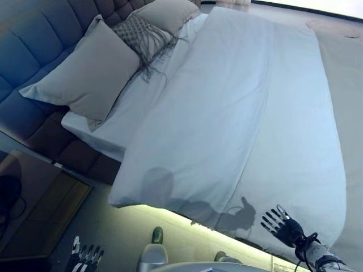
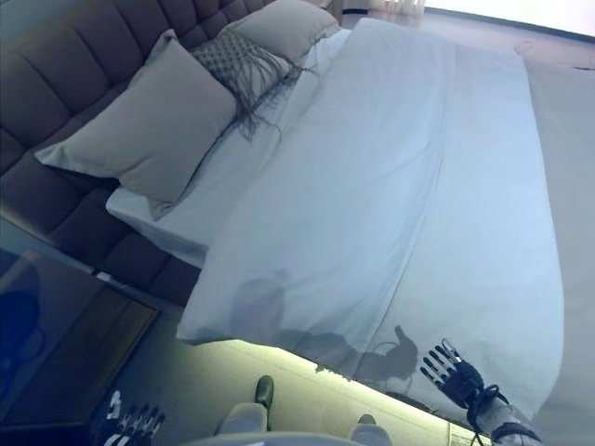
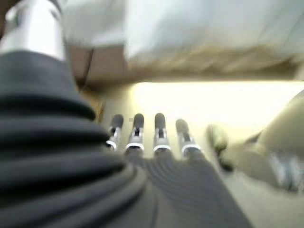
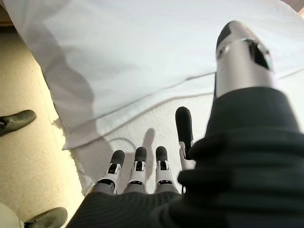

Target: Make the bed neatly

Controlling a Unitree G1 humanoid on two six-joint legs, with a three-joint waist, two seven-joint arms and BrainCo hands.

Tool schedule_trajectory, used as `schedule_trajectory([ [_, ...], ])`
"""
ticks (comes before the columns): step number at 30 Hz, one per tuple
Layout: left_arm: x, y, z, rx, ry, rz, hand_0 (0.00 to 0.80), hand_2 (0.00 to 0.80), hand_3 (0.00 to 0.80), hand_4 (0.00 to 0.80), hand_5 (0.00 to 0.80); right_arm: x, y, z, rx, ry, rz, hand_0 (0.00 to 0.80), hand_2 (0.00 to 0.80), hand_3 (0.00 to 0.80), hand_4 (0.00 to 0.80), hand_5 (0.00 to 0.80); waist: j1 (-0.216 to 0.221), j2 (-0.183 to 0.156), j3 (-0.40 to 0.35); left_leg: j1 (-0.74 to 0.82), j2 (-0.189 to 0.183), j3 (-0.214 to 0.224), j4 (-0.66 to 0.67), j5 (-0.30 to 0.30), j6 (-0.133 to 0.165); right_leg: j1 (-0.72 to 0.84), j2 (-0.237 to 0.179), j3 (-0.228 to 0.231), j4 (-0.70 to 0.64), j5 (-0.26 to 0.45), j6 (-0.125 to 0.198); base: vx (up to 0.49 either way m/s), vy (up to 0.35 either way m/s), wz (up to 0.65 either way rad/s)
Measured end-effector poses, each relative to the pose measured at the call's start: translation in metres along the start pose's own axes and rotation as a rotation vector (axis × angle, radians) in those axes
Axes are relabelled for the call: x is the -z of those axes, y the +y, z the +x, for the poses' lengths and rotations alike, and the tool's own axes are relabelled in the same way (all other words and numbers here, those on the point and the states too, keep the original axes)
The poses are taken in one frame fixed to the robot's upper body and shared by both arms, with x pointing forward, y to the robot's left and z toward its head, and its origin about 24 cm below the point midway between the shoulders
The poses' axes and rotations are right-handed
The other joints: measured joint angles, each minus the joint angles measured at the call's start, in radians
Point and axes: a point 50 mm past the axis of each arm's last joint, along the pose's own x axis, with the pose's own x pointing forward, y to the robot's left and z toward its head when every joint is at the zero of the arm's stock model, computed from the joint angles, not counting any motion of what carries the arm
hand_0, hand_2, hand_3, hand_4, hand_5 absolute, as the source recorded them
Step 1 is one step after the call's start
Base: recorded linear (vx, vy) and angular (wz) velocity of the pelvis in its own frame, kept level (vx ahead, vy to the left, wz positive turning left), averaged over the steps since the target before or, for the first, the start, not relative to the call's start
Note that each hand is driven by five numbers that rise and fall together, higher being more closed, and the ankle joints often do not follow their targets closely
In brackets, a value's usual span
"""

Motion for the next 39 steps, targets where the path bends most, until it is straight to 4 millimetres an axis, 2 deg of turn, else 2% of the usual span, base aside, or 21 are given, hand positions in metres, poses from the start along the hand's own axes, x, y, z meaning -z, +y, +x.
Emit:
schedule_trajectory([
  [3, 0.009, -0.022, 0.009, 0.189, 0.06, 0.062, 0.0, 0.0, 0.0, 0.0, 0.0, 0.004, 0.002, 0.002, 0.004, 0.017, -0.008, 0.0, 0.0, 0.0, 0.0, 0.0, -0.001, 0.006, 0.024, -0.004, 0.001, 0.001, -0.009, 0.001, 0.002, -0.01, -0.004, 0.0, 0.002, 0.001, 0.0, -0.042, 0.054, 0.0],
  [8, 0.006, -0.058, 0.022, 0.418, 0.079, 0.173, 0.0, 0.0, 0.0, 0.0, 0.0, 0.001, 0.009, 0.006, -0.011, 0.019, -0.03, 0.0, 0.0, 0.0, 0.0, 0.0, 0.0, 0.012, 0.082, -0.023, -0.005, 0.014, -0.01, 0.011, 0.008, -0.037, -0.009, 0.016, 0.007, 0.011, 0.004, -0.061, 0.055, -0.07],
  [11, 0.002, -0.091, 0.035, 0.538, 0.072, 0.254, 0.0, 0.0, 0.0, 0.0, 0.0, -0.006, 0.022, 0.014, -0.04, 0.011, -0.052, 0.0, 0.0, 0.0, 0.0, 0.0, -0.001, 0.012, 0.128, -0.055, -0.008, 0.027, -0.002, 0.016, 0.012, -0.077, -0.012, 0.033, 0.013, 0.022, 0.005, -0.093, 0.058, -0.15],
  [14, -0.01, -0.13, 0.048, 0.652, 0.012, 0.292, 0.0, 0.0, 0.0, 0.0, 0.0, -0.016, 0.038, 0.021, -0.076, -0.01, -0.081, 0.0, 0.0, 0.0, 0.0, 0.0, -0.014, 0.006, 0.181, -0.086, -0.007, 0.034, 0.009, 0.018, 0.014, -0.125, -0.013, 0.052, 0.025, 0.029, 0.003, -0.129, 0.095, -0.15],
  [20, -0.035, -0.198, 0.06, 0.804, -0.108, 0.329, 0.0, 0.0, 0.0, 0.0, 0.0, -0.044, 0.081, 0.035, -0.15, -0.052, -0.163, 0.0, 0.0, 0.0, 0.0, 0.0, -0.033, 0.006, 0.282, -0.183, -0.003, 0.055, 0.043, 0.023, 0.021, -0.239, -0.013, 0.086, 0.065, 0.043, -0.001, -0.104, 0.069, -0.15],
  [24, -0.054, -0.232, 0.061, 0.855, -0.207, 0.337, 0.0, 0.0, 0.0, 0.0, 0.0, -0.061, 0.106, 0.039, -0.214, -0.091, -0.195, 0.0, 0.0, 0.0, 0.0, 0.0, -0.056, -0.008, 0.324, -0.232, -0.002, 0.066, 0.062, 0.024, 0.022, -0.306, -0.014, 0.106, 0.095, 0.043, -0.002, -0.079, 0.066, -0.11],
  [25, -0.059, -0.243, 0.061, 0.87, -0.235, 0.334, 0.0, 0.0, 0.0, 0.0, 0.0, -0.065, 0.109, 0.038, -0.222, -0.103, -0.195, 0.0, 0.0, 0.0, 0.0, 0.0, -0.056, -0.011, 0.332, -0.243, -0.001, 0.075, 0.066, 0.024, 0.023, -0.325, -0.014, 0.114, 0.105, 0.044, -0.002, -0.071, 0.061, -0.15],
  [29, -0.072, -0.264, 0.06, 0.88, -0.321, 0.302, 0.0, 0.0, 0.0, 0.0, 0.0, -0.071, 0.117, 0.039, -0.232, -0.103, -0.215, 0.0, 0.0, 0.0, 0.0, 0.0, -0.058, -0.02, 0.34, -0.268, 0.0, 0.083, 0.067, 0.028, 0.025, -0.363, -0.014, 0.126, 0.123, 0.044, -0.003, -0.058, 0.054, -0.09],
  [33, -0.086, -0.294, 0.057, 0.905, -0.407, 0.298, 0.0, 0.0, 0.0, 0.0, 0.0, -0.086, 0.124, 0.036, -0.232, -0.126, -0.245, 0.0, 0.0, 0.0, 0.0, 0.0, -0.063, -0.025, 0.342, -0.329, 0.003, 0.083, 0.094, 0.029, 0.026, -0.43, -0.014, 0.135, 0.155, 0.043, -0.005, -0.035, 0.032, -0.03],
  [35, -0.091, -0.302, 0.056, 0.892, -0.439, 0.295, 0.0, 0.0, 0.0, 0.0, 0.0, -0.091, 0.133, 0.036, -0.249, -0.136, -0.253, 0.0, 0.0, 0.0, 0.0, 0.0, -0.082, -0.031, 0.345, -0.36, 0.004, 0.081, 0.11, 0.029, 0.027, -0.463, -0.015, 0.136, 0.178, 0.041, -0.008, 0.0, 0.0, 0.0],
  [39, -0.101, -0.319, 0.052, 0.88, -0.505, 0.252, 0.0, 0.0, 0.0, 0.0, 0.0, -0.096, 0.141, 0.036, -0.276, -0.156, -0.249, 0.0, 0.0, 0.0, 0.0, 0.0, -0.089, -0.046, 0.351, -0.428, 0.01, 0.08, 0.149, 0.029, 0.027, -0.536, -0.013, 0.141, 0.224, 0.036, -0.015, -0.007, 0.002, -0.02],
])
